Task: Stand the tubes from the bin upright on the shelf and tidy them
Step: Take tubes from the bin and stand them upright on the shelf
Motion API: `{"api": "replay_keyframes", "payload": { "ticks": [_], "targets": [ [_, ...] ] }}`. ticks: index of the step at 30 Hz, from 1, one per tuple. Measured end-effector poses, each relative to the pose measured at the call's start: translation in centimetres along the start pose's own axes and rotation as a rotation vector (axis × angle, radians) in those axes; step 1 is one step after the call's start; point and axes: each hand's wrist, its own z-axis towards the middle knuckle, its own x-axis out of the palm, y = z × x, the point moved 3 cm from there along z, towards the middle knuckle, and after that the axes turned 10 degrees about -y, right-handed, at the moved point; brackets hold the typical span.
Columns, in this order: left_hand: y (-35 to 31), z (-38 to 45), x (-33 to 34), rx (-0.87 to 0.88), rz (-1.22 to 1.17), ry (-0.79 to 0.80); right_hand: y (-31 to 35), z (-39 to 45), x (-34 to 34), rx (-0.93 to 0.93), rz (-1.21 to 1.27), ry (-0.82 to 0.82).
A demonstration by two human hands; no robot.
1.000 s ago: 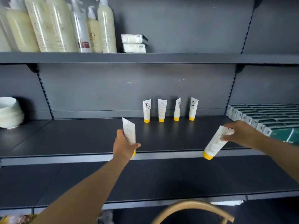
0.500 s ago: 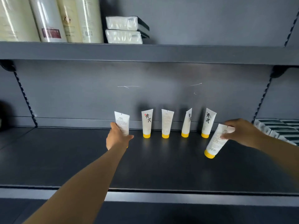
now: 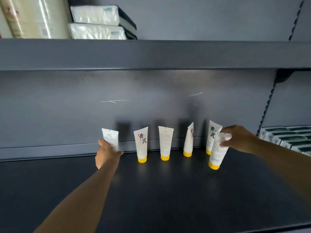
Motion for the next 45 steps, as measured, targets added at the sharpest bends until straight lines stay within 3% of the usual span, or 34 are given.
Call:
{"api": "replay_keyframes", "payload": {
  "ticks": [13,45],
  "targets": [
    [0.0,1.5,4.3,0.038,-0.019,0.028,0.7,1.8,2.3,0.025,-0.104,0.032],
    [0.2,2.0,4.1,0.051,0.025,0.062,1.5,1.5,1.5,-0.068,-0.133,0.046]
  ]
}}
